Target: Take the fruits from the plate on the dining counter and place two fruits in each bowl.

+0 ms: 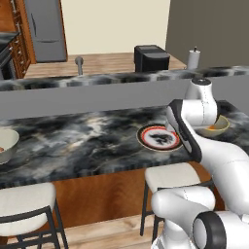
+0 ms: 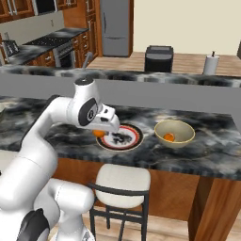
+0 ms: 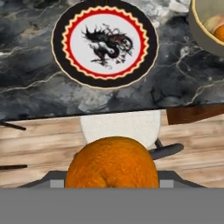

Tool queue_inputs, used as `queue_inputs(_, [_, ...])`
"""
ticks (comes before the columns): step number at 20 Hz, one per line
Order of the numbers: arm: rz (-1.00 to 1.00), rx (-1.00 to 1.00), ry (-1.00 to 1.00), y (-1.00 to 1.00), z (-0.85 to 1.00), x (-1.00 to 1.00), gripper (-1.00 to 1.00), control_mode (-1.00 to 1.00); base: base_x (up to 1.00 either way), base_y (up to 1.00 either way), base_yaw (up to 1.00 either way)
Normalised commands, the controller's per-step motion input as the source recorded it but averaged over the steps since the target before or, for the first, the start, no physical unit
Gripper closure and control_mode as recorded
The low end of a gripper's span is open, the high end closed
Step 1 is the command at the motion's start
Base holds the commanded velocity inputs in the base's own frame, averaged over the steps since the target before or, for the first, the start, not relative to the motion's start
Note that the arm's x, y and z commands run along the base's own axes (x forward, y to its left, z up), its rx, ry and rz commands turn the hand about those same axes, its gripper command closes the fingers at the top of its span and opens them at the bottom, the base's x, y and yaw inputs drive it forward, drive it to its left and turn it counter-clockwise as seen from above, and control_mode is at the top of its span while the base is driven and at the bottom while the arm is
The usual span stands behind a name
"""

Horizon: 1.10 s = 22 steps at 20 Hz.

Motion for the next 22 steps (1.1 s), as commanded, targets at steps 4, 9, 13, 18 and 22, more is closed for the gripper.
queue_inputs(4, [0.0, 0.0, -0.02, 0.02, 0.3, -0.13, 1.0, -1.0, 0.0, 0.0, 0.0])
queue_inputs(9, [0.0, 0.0, 0.0, 0.02, 0.07, -0.07, 1.0, 1.0, -0.23, 0.1, 0.0])
queue_inputs(13, [0.0, 0.0, 0.0, 0.0, 0.0, 0.0, 1.0, 1.0, -0.65, 0.72, 0.0])
queue_inputs(18, [0.0, 0.0, 0.0, 0.0, 0.0, 0.0, 1.0, 1.0, -0.13, 1.0, 0.0])
queue_inputs(22, [0.0, 0.0, 0.0, 0.0, 0.0, 0.0, 1.0, 1.0, 0.04, 1.0, 0.0])
